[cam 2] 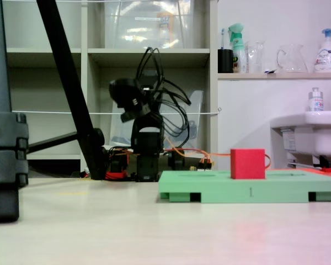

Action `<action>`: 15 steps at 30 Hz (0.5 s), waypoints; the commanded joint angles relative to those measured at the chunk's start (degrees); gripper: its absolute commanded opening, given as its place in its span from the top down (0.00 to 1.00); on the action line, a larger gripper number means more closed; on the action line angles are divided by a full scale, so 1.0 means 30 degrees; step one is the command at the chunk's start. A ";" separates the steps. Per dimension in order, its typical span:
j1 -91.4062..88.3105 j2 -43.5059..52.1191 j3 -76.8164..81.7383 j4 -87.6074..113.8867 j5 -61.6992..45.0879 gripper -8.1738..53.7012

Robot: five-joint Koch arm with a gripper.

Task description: Put the square block into the corresponding hole

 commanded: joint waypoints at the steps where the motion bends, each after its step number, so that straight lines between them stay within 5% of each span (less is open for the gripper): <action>1: 0.0264 0.1201 0.1523 -0.0674 -0.1904 0.33; 15: -0.0820 0.2930 1.0254 0.4395 -0.4277 0.33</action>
